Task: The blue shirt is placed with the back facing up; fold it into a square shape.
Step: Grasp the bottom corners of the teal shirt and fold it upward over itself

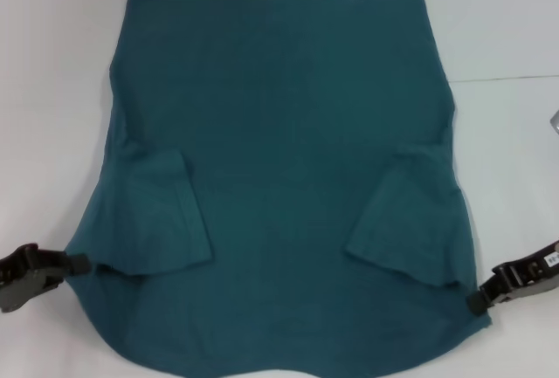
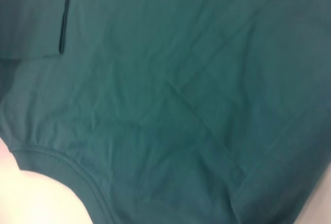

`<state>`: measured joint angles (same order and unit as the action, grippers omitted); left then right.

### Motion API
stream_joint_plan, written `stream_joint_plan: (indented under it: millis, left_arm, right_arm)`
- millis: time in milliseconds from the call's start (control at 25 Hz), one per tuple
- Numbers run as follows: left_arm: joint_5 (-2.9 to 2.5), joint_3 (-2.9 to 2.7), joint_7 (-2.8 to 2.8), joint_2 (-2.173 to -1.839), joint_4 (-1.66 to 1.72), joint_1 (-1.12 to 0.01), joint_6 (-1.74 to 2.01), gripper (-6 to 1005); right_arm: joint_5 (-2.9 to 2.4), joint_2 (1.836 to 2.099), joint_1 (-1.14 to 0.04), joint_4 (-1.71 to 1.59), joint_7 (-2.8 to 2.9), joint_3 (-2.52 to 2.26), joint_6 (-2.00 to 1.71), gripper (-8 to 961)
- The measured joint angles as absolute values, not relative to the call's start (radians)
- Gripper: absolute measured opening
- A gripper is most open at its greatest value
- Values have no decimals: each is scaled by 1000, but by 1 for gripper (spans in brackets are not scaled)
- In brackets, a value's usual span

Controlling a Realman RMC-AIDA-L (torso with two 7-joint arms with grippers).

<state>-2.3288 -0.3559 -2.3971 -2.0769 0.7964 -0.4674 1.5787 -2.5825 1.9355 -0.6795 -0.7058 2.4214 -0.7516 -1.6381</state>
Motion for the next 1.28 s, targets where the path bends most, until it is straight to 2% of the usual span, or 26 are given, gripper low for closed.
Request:
stream_joint_plan:
  millis: [280, 960, 1280]
  left_arm:
    - [-2370, -354, -2399, -2078, 893, -420, 1711, 28]
    - [-2478, -346, -2368, -2084, 938, -368, 1836, 31]
    - [-2477, -347, -2364, -2047, 898, -461, 1866, 33]
  right_arm:
    - [-2585, 1914, -629, -774, 2434, -750, -1728, 4]
    - [-2576, 1917, -557, -807, 2408, -743, -1849, 4]
    - [-2547, 1914, -625, -796, 2354, -650, -1803, 4]
